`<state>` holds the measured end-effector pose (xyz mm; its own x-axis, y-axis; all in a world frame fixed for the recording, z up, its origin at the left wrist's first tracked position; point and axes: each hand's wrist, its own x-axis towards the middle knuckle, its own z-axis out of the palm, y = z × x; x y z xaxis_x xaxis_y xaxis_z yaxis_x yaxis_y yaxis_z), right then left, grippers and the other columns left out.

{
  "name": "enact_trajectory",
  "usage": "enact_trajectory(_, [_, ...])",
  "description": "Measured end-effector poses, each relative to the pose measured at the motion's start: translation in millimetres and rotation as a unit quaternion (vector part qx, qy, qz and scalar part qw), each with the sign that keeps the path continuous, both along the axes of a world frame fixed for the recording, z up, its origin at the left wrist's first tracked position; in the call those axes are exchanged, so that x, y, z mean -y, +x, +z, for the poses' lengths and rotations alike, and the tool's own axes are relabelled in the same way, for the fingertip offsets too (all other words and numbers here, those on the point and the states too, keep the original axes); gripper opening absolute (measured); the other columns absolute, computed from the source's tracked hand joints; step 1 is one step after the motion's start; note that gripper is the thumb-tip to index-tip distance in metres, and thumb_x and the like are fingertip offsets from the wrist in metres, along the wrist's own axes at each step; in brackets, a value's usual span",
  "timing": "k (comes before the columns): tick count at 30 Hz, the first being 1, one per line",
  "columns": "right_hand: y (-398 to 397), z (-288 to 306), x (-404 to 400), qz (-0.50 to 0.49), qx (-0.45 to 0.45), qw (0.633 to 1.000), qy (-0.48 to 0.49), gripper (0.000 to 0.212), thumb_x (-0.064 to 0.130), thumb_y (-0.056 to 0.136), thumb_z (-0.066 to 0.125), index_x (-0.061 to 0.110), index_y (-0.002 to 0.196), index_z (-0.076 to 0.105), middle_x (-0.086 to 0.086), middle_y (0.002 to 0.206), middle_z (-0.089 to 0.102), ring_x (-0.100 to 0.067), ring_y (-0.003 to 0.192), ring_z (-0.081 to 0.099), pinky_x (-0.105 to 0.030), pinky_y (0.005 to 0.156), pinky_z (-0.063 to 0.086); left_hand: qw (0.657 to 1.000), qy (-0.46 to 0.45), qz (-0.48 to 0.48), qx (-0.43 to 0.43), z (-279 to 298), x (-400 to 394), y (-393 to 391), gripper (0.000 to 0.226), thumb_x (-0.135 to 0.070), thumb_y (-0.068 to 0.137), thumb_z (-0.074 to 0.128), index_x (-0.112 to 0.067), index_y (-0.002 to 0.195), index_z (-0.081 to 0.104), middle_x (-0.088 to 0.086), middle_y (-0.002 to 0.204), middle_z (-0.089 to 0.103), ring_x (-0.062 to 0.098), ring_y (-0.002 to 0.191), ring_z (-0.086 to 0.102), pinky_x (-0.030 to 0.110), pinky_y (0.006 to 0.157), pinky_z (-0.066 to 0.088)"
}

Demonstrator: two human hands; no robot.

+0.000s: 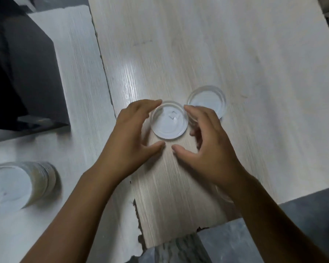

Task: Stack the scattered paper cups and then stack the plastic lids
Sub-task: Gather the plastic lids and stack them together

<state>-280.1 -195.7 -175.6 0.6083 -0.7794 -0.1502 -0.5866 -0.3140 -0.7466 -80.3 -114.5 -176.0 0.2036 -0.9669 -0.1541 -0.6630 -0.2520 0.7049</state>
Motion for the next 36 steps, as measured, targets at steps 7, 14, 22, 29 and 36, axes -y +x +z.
enact_trajectory(7, [17, -14, 12, 0.011, 0.009, 0.997, -0.08, 0.083, 0.022, 0.078, 0.089, 0.011, 0.148, 0.046, -0.006, 0.145, 0.051, -0.001, 0.128, 0.041, 0.002, 0.102, 0.031, 1.0, -0.019, 0.009, 0.014, -2, 12, -3, 0.084, -0.045, 0.076, 0.086, -0.02, 0.149, 0.051, -0.005, 0.144, 0.058, 0.001, 0.123, 0.046, 0.027, 0.107, 0.039])
enact_trajectory(14, [26, 20, 2, 0.037, 0.051, 0.993, -0.101, 0.087, 0.024, 0.075, 0.092, 0.007, 0.148, 0.047, -0.004, 0.143, 0.053, -0.005, 0.123, 0.05, -0.005, 0.098, 0.044, 0.998, -0.025, 0.042, 0.024, 39, -16, 3, 0.088, -0.056, 0.074, 0.077, -0.027, 0.151, 0.046, -0.025, 0.134, 0.048, -0.014, 0.102, 0.045, 0.006, 0.088, 0.035])
enact_trajectory(22, [88, 76, -67, 0.161, 0.133, 0.977, -0.054, 0.08, 0.031, 0.075, 0.089, 0.006, 0.142, 0.052, 0.002, 0.138, 0.052, -0.008, 0.108, 0.057, -0.019, 0.075, 0.054, 0.992, 0.014, 0.112, 0.05, 114, -130, 53, 0.092, -0.074, 0.072, 0.07, -0.024, 0.147, 0.052, -0.012, 0.126, 0.057, -0.016, 0.091, 0.048, 0.001, 0.082, 0.037])
enact_trajectory(29, [154, 74, -132, 0.247, 0.147, 0.958, -0.003, 0.086, 0.036, 0.076, 0.087, 0.009, 0.146, 0.047, 0.004, 0.135, 0.049, -0.011, 0.106, 0.056, -0.016, 0.077, 0.053, 0.988, 0.055, 0.138, 0.045, 117, -214, 116, 0.093, -0.09, 0.063, 0.059, -0.031, 0.134, 0.055, -0.005, 0.124, 0.066, 0.005, 0.088, 0.058, 0.005, 0.069, 0.035])
enact_trajectory(36, [182, 56, -148, 0.244, 0.088, 0.966, -0.014, 0.082, 0.041, 0.072, 0.086, 0.018, 0.143, 0.053, 0.008, 0.13, 0.048, 0.004, 0.106, 0.048, -0.008, 0.084, 0.044, 0.973, -0.016, 0.216, 0.074, 82, -242, 125, 0.083, -0.068, 0.072, 0.075, -0.02, 0.138, 0.061, -0.005, 0.134, 0.055, 0.016, 0.121, 0.053, 0.02, 0.095, 0.043])
